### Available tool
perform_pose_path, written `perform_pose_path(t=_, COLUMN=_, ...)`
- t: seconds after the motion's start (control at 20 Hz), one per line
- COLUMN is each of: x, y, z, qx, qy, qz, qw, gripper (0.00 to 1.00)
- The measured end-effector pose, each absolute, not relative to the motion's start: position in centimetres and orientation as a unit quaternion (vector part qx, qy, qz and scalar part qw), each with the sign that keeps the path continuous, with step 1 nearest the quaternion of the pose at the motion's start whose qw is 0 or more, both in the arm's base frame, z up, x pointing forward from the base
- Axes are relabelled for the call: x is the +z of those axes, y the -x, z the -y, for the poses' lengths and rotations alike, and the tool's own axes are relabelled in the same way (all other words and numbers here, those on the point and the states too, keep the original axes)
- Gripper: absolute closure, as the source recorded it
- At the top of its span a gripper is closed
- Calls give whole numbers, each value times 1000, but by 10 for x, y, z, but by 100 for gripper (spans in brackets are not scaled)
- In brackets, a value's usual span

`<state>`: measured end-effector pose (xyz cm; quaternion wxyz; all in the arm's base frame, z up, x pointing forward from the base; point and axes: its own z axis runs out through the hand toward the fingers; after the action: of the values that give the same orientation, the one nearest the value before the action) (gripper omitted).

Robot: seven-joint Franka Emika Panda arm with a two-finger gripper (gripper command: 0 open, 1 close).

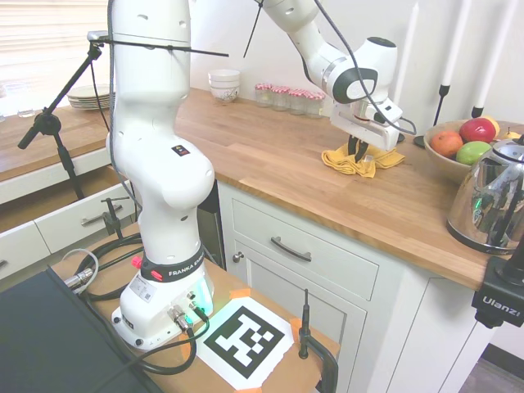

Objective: Wipe the counter

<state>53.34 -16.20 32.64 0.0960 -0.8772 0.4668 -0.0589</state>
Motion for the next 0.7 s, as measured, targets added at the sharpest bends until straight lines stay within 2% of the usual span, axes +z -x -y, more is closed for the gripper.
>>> perform_pose_path(t=0.7, x=329, y=-532, z=164, qx=-46, qy=879, qz=-466, qw=91, gripper=0)
